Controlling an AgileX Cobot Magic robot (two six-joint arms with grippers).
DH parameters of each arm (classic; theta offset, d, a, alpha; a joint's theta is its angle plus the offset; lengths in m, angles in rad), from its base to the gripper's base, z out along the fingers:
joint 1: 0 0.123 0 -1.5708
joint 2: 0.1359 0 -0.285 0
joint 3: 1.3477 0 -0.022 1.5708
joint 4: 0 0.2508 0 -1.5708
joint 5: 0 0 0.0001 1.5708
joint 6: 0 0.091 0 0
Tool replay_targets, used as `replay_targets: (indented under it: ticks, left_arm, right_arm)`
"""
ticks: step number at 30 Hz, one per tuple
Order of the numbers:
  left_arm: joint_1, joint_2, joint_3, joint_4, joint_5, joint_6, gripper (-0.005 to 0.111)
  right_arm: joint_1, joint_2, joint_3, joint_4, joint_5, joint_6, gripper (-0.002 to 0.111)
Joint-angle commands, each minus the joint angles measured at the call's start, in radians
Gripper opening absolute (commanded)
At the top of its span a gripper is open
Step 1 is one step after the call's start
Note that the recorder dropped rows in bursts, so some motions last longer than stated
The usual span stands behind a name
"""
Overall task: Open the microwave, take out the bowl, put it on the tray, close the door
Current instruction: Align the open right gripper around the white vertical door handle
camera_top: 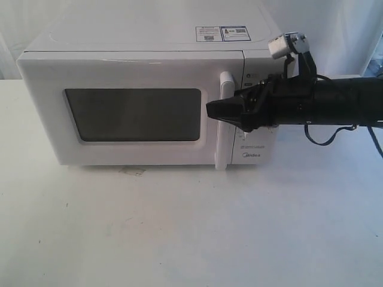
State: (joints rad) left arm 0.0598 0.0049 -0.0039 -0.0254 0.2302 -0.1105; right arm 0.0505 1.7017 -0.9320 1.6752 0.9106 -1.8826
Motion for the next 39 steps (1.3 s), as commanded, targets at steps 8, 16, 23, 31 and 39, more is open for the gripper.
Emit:
replay_targets:
  ticks: [8,16,23,31,39]
  left_arm:
    - [-0.002,-0.005,0.004,-0.005,0.002,0.003,0.0]
    - [-0.002,-0.005,0.004,-0.005,0.002,0.003,0.0]
    - [-0.002,-0.005,0.004,-0.005,0.002,0.003,0.0]
    - [-0.002,-0.005,0.004,-0.005,0.002,0.003,0.0]
    - [-0.002,-0.005,0.004,-0.005,0.002,0.003,0.0]
  right_arm:
    - [0.011,0.055,-0.035,0.069,-0.155,-0.022,0.0]
    - [0.011,0.055,-0.035,0.069,-0.221,0.01,0.01]
    - [0.011,0.055,-0.035,0.069,-0.214,0.032,0.058]
    - [0.011,0.053,-0.055,0.069,-0.181,0.032,0.051]
    - [0.009,0.0,-0.069,0.069,-0.168,0.049,0.052]
